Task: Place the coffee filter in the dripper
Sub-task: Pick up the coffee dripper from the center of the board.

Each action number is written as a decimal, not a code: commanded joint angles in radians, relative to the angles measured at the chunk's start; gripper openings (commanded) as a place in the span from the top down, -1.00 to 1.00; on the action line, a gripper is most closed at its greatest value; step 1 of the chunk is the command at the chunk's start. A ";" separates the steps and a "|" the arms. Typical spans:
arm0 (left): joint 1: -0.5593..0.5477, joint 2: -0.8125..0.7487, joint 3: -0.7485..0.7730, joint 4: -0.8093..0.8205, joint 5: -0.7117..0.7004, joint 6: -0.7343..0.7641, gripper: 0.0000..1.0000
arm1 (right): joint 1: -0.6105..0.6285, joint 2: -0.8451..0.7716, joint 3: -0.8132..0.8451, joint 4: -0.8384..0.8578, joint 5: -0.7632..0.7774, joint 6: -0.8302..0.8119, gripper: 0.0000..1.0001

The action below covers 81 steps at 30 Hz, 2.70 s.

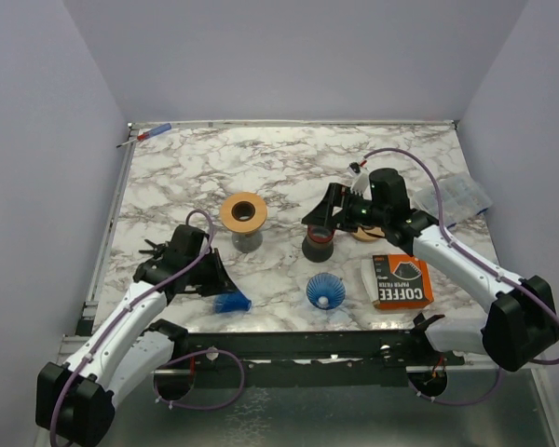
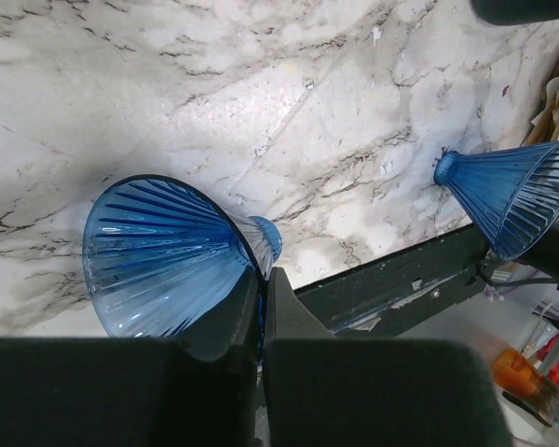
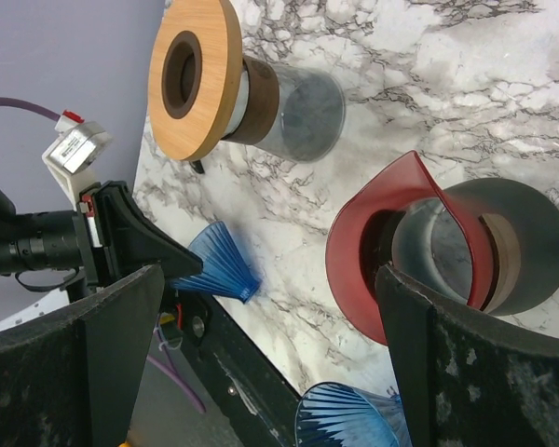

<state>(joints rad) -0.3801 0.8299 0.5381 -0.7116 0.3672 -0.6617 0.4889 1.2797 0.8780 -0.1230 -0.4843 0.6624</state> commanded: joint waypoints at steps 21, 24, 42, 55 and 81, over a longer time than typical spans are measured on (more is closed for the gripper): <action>-0.003 -0.219 0.344 -0.104 -0.408 0.083 1.00 | -0.006 -0.079 0.041 -0.065 -0.010 -0.021 -0.99; -0.003 -0.208 0.400 -0.140 -0.453 0.128 1.00 | -0.006 -0.079 0.046 -0.063 -0.014 -0.024 -1.00; -0.014 0.208 0.808 -0.252 -0.354 0.409 1.00 | -0.093 -0.086 0.058 -0.050 -0.138 -0.003 -1.00; -0.391 0.423 0.978 -0.231 -0.460 0.512 1.00 | -0.199 -0.117 0.068 -0.091 -0.212 -0.007 -1.00; -0.821 0.477 0.793 -0.101 -0.477 0.934 1.00 | -0.120 0.082 0.306 -0.375 -0.447 -0.270 -0.67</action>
<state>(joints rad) -1.1934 1.3239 1.3384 -0.8463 -0.1738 0.2016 0.3103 1.3209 1.1038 -0.3481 -0.9058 0.5007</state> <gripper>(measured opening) 0.014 0.890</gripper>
